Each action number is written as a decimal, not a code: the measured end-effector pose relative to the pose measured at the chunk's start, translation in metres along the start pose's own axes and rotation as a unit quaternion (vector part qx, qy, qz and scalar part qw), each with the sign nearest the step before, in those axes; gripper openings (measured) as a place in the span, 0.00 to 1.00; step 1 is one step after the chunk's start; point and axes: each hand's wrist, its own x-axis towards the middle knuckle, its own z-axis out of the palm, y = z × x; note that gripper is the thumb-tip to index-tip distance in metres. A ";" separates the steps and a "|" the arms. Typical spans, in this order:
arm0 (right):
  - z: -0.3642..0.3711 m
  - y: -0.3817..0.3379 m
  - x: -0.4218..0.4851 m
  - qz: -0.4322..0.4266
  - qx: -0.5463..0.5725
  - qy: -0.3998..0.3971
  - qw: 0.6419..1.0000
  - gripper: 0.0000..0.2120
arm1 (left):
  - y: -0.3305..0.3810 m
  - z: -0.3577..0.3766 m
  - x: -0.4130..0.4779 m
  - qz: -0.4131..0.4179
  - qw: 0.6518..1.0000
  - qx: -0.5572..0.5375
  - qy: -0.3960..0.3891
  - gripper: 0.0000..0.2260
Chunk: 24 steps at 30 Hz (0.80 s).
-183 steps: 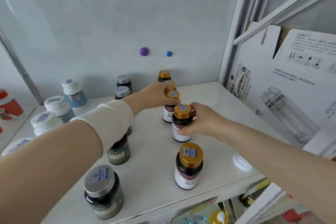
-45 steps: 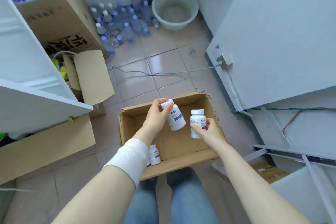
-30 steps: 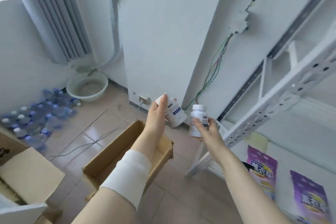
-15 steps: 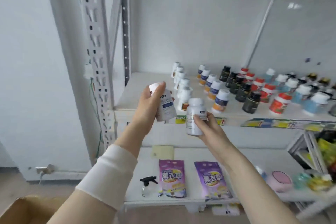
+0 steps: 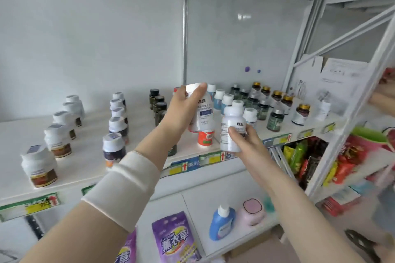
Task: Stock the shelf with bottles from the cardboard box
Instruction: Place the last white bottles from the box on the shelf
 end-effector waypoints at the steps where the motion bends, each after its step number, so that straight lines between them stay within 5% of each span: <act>1: -0.019 -0.001 0.015 -0.003 -0.007 0.008 1.000 0.18 | -0.003 0.017 0.018 0.013 1.000 0.008 -0.008 0.22; 5: -0.092 -0.005 0.072 -0.001 0.004 0.046 0.999 0.09 | -0.015 0.083 0.094 0.039 0.997 0.025 -0.056 0.22; 14: -0.252 -0.014 0.177 0.013 -0.003 0.139 0.990 0.17 | -0.043 0.235 0.224 0.063 0.981 0.091 -0.159 0.15; 18: -0.325 -0.011 0.224 0.026 -0.040 0.124 0.991 0.23 | -0.059 0.305 0.276 0.064 0.974 0.127 -0.178 0.16; 24: -0.435 -0.014 0.300 0.017 -0.137 0.059 0.989 0.19 | -0.080 0.407 0.345 0.053 0.967 0.187 -0.164 0.14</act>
